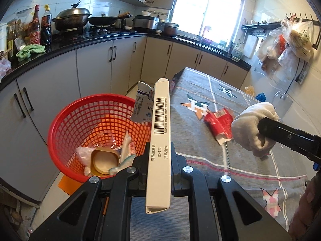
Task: Collect trash
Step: 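Carry the white box and cloth ball over the red basket with both tools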
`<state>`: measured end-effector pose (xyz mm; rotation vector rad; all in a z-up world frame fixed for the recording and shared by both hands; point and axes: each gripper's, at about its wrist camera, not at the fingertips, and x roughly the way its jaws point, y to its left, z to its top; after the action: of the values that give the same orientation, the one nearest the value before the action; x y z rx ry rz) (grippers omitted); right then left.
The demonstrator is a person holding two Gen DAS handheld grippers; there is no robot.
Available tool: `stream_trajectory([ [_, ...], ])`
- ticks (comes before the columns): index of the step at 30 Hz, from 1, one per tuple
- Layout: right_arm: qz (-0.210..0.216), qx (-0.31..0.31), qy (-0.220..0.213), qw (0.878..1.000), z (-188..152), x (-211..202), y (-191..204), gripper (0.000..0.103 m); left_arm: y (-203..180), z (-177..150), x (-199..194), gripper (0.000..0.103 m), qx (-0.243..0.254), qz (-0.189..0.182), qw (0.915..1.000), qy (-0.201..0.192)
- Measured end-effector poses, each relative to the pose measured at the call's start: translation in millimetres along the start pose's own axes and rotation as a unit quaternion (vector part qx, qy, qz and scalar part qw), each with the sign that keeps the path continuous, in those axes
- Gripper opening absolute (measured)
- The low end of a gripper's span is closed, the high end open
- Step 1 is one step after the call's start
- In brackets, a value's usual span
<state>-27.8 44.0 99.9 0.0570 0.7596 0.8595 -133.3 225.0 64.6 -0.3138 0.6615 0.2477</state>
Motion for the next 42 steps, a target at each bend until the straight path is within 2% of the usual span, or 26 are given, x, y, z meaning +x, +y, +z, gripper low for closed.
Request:
stream_trajectory([
  [22, 0.028, -0.022, 0.024, 0.999, 11.9, 46.5, 31.1, 0.038, 46.2, 0.8, 14.1, 0.013, -0.040, 0.030, 0.9987, 0.009],
  [42, 0.056, -0.018, 0.054, 0.997, 20.5, 110.2, 52.7, 0.039, 96.9, 6.6, 34.2, 0.013, -0.075, 0.060, 0.9952, 0.022],
])
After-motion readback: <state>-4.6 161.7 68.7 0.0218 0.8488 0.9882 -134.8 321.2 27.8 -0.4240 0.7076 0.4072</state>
